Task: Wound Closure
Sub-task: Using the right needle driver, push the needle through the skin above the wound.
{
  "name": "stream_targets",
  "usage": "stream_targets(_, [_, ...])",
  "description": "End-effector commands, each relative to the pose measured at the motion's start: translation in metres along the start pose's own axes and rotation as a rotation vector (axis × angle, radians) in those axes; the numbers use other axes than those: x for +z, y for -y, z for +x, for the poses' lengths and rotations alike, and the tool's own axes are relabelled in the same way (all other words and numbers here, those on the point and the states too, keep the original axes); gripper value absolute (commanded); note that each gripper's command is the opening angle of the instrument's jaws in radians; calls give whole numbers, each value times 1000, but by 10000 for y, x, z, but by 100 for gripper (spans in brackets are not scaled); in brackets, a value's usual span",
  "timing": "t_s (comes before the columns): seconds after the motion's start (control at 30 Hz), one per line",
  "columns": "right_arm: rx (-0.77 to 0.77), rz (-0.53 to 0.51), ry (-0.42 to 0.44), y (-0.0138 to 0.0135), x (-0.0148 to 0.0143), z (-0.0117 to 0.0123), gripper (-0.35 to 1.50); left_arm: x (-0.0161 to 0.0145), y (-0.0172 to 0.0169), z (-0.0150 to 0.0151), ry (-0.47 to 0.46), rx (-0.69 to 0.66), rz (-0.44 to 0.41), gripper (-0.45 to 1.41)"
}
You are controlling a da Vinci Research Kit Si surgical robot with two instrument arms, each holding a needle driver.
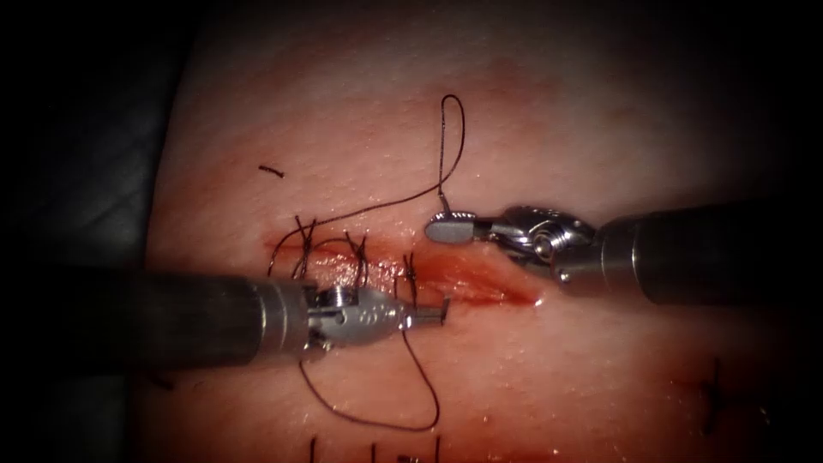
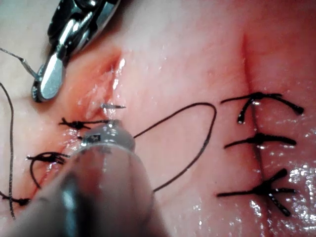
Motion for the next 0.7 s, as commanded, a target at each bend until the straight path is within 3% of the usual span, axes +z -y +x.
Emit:
stream_targets(0.03, [-78, -32, -48, -4, 6, 7, 59, 8, -2, 0, -1, 1, -1, -33])
stream_targets(0.13, [-202, -105, -131, -9, 1, 29, 106, 7, -2, -1, 0, 1, -1, -35])
stream_targets(0.17, [-238, -131, -147, -10, -1, 33, 111, 7, -2, 0, 0, 1, -1, -35])
stream_targets(0.4, [-418, -244, -167, -11, -5, 46, 115, 8, -3, 0, 0, 0, 0, -35])
stream_targets(0.67, [-461, -272, -152, -4, 0, 41, 83, 7, -5, 1, 2, -1, 2, -35])
stream_targets(0.7, [-466, -277, -153, -4, 0, 41, 51, 7, -5, 1, 2, -1, 2, -35])
